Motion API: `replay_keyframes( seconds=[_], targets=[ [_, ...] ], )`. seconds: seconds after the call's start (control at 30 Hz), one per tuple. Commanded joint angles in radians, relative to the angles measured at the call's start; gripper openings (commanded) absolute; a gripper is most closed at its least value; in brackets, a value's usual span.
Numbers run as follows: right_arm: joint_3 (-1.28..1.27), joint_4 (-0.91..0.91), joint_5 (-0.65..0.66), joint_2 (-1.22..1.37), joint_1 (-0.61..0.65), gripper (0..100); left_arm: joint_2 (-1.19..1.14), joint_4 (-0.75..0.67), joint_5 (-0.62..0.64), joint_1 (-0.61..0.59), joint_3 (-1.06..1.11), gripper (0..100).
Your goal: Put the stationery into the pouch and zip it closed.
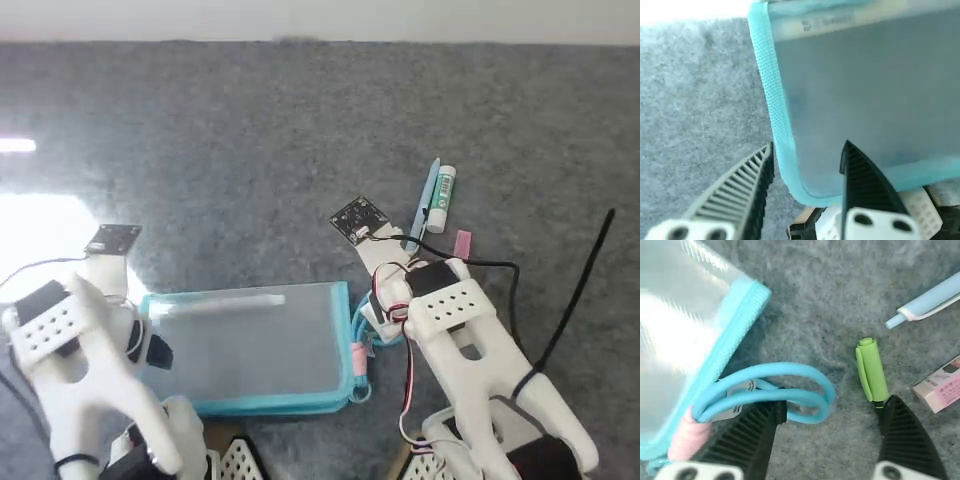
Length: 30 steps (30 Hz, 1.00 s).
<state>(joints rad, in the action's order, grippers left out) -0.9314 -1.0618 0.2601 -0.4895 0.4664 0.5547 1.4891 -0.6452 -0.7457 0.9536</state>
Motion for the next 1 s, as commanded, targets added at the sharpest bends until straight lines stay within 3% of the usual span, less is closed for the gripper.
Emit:
replay_keyframes(
  seconds=[0.0,0.43,0.8,0.97],
  targets=[
    [0.006,-0.007,0.009,-0.002,-0.002,30.3,0.000,-0.071,-0.014,0.008,0.041,21],
    [0.005,-0.007,0.011,-0.002,-0.007,30.3,0.000,-0.288,-0.014,-0.032,0.180,21],
    [0.005,-0.005,0.011,-0.002,-0.007,30.3,0.000,-0.307,-0.012,-0.014,0.225,21],
    [0.005,0.024,0.008,-0.001,-0.002,30.3,-0.002,-0.454,0.014,0.017,0.232,20]
  ],
)
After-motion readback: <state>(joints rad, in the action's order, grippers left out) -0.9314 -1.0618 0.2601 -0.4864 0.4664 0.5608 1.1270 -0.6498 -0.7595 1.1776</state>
